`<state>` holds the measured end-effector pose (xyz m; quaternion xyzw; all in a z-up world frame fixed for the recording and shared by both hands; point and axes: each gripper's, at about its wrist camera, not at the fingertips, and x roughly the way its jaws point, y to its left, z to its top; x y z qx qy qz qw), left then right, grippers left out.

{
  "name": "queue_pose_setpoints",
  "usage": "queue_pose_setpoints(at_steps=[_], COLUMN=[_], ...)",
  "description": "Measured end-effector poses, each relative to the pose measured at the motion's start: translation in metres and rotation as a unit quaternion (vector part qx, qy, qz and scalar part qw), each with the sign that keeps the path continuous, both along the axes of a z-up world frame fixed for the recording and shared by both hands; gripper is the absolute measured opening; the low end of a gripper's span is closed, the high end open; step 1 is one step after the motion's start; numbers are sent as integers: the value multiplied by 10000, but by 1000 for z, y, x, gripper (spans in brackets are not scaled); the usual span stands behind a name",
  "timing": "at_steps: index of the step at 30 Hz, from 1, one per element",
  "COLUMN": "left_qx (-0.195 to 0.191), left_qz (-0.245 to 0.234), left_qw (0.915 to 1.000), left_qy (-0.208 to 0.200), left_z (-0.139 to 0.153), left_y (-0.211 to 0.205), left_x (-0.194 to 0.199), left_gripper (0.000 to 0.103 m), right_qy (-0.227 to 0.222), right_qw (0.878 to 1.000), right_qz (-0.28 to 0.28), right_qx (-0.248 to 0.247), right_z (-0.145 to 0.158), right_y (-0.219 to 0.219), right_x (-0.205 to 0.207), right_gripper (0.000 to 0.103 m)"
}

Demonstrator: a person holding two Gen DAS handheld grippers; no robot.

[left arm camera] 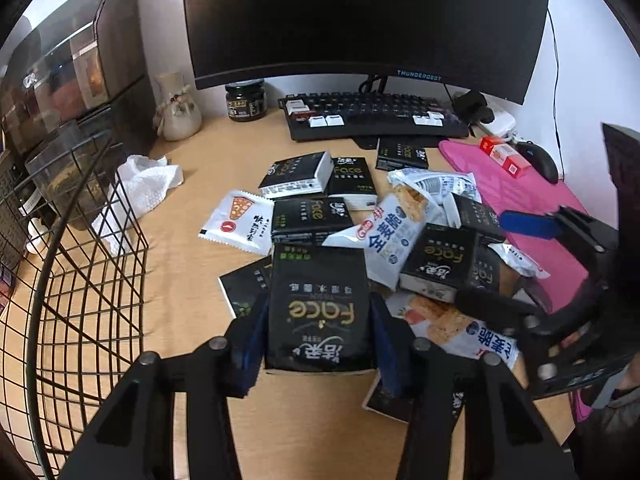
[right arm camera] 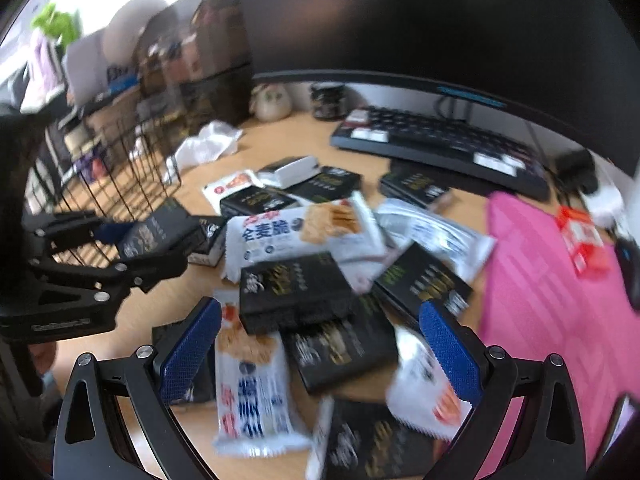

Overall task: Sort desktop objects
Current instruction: 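Grasp a black Face tissue pack with the left gripper while the right gripper grasps another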

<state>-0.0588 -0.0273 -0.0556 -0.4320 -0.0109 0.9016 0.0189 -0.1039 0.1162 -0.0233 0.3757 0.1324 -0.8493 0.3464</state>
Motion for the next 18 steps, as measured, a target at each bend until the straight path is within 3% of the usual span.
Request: queue_pose_setpoints(at_steps=[3, 5, 7, 18], left_qx=[31, 51, 63, 31], left_qz=[2, 16, 16, -35], left_qw=[10000, 10000, 10000, 10000], left_qy=[-36, -35, -37, -13], left_z=[-4, -5, -5, -2], left_y=[-4, -5, -6, 1], left_x=[-1, 0, 0, 4], left_gripper=[53, 53, 53, 53], right_qy=[-38, -91, -147, -147], right_qw=[9999, 9995, 9992, 9996], right_qz=[112, 140, 166, 81], right_qx=[112, 258, 331, 210], right_z=[-6, -13, -18, -10], right_y=[-13, -19, -22, -10], right_x=[-4, -9, -11, 0], right_gripper=[101, 95, 66, 64])
